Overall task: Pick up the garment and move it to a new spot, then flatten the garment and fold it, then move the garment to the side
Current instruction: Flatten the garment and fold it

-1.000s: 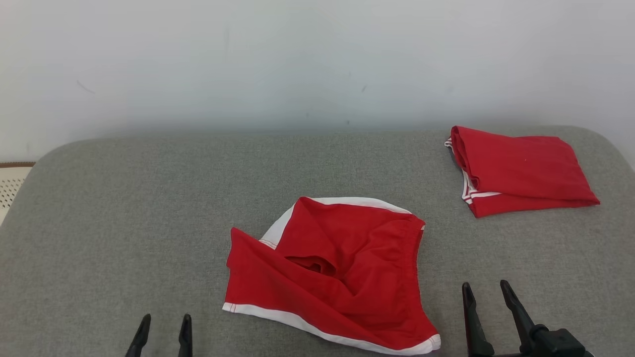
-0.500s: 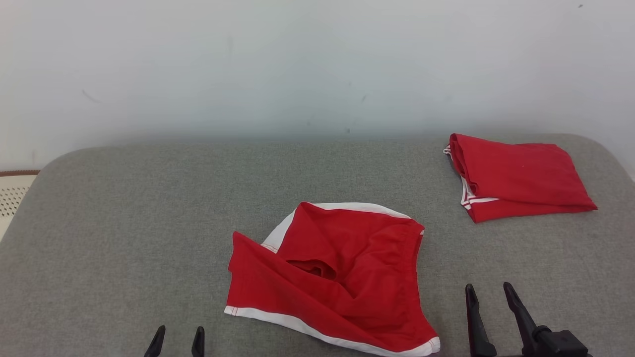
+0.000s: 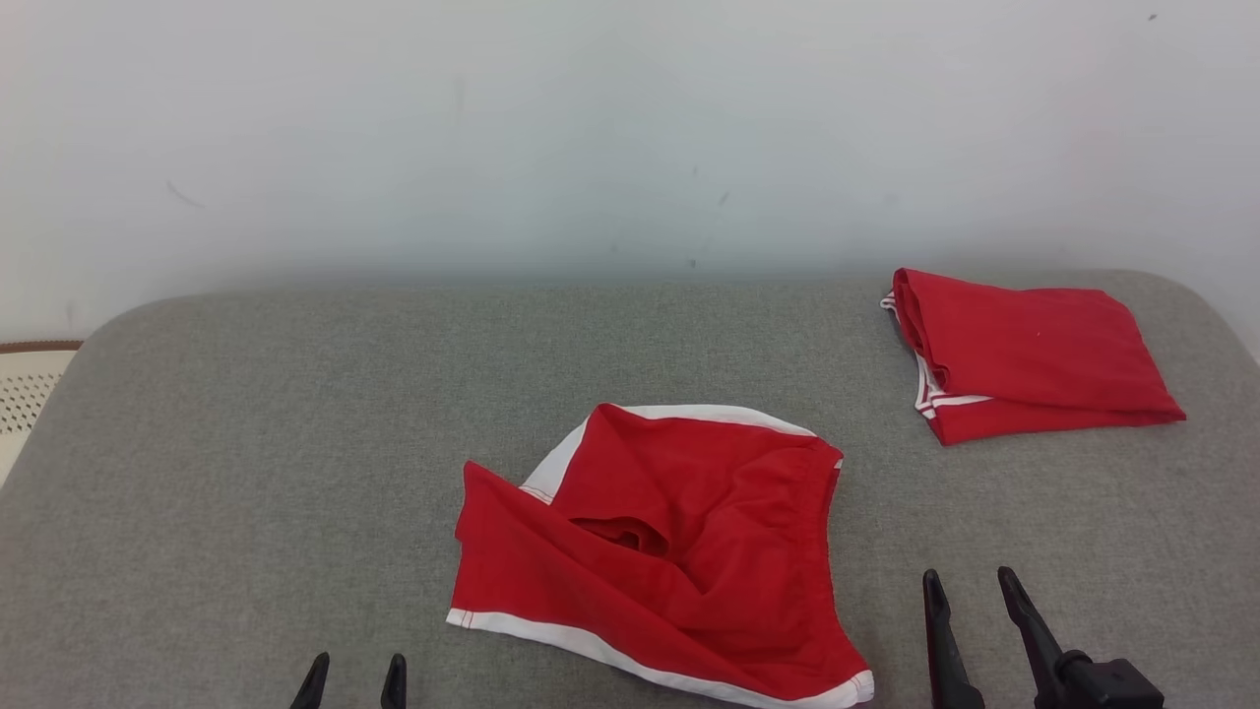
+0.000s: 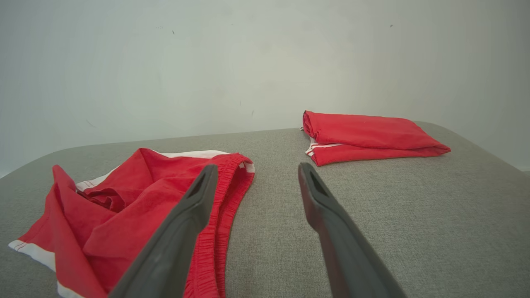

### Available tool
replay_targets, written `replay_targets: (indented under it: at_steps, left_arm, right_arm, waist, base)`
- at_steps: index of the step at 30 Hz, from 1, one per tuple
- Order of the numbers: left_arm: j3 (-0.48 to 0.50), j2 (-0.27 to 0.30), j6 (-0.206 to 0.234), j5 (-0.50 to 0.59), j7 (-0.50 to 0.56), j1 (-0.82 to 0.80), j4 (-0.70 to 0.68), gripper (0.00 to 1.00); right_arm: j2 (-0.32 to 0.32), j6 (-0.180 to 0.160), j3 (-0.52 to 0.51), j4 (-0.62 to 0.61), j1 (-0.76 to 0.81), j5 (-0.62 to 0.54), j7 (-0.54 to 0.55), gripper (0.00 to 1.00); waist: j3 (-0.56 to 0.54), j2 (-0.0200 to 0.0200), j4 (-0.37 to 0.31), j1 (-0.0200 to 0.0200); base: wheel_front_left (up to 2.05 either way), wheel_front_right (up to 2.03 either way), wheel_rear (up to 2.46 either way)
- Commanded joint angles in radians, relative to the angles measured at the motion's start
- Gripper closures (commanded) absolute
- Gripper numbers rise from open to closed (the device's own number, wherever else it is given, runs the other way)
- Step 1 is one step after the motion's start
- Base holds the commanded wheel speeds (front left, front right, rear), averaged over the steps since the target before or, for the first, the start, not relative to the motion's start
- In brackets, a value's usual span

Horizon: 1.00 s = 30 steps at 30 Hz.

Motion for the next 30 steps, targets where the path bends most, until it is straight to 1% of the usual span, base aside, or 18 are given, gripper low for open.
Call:
replay_targets:
  at_steps: [1, 8, 10, 14, 18, 22, 24, 30]
  left_arm:
    - [0.003, -0.001, 0.003, 0.005, -0.003, -0.01, 0.005, 0.0]
    - [0.007, -0.001, 0.001, 0.001, -0.003, -0.006, 0.009, 0.0]
    - [0.01, -0.001, -0.011, -0.035, -0.003, -0.009, 0.011, 0.0]
    - [-0.023, 0.005, -0.042, -0.06, -0.003, -0.028, 0.026, 0.0]
    - [-0.057, 0.036, -0.063, -0.064, -0.003, -0.068, 0.068, 0.0]
    - [-0.104, 0.079, -0.075, -0.081, 0.004, -0.133, 0.159, 0.0]
    - [-0.128, 0.092, -0.078, -0.105, 0.003, -0.169, 0.21, 0.0]
    - [-0.241, 0.147, -0.08, -0.144, -0.002, -0.29, 0.383, 0.0]
  right_arm:
    - [0.002, 0.0, 0.0, 0.001, 0.002, 0.005, -0.005, 0.0]
    - [0.002, 0.0, 0.003, 0.002, -0.003, 0.01, -0.005, 0.0]
    - [0.002, 0.0, 0.005, 0.002, 0.0, 0.017, -0.005, 0.0]
    - [0.002, 0.0, 0.021, 0.008, -0.001, 0.044, -0.005, 0.0]
    - [-0.001, 0.0, 0.091, 0.034, -0.014, 0.066, 0.036, 0.0]
    - [-0.051, 0.0, 0.17, 0.046, -0.031, 0.085, 0.08, 0.0]
    - [-0.081, 0.0, 0.212, 0.044, -0.038, 0.102, 0.102, 0.0]
    - [-0.172, 0.0, 0.311, 0.033, -0.05, 0.154, 0.157, 0.0]
  waist:
    - [0.0, 0.0, 0.001, 0.0]
    - [-0.001, 0.0, -0.001, 0.0]
    - [0.0, 0.0, -0.002, 0.0]
    - [0.004, 0.0, -0.004, 0.0]
    - [0.016, 0.0, -0.011, 0.0]
    - [0.04, 0.0, -0.029, 0.0]
    - [0.057, 0.0, -0.037, 0.0]
    - [0.119, 0.0, -0.046, 0.0]
  base:
    - [0.0, 0.0, 0.0]
    - [0.0, 0.0, 0.0]
    - [0.0, 0.0, 0.0]
    - [0.0, 0.0, 0.0]
    - [0.0, 0.0, 0.0]
    - [0.0, 0.0, 0.0]
    - [0.0, 0.0, 0.0]
    - [0.0, 0.0, 0.0]
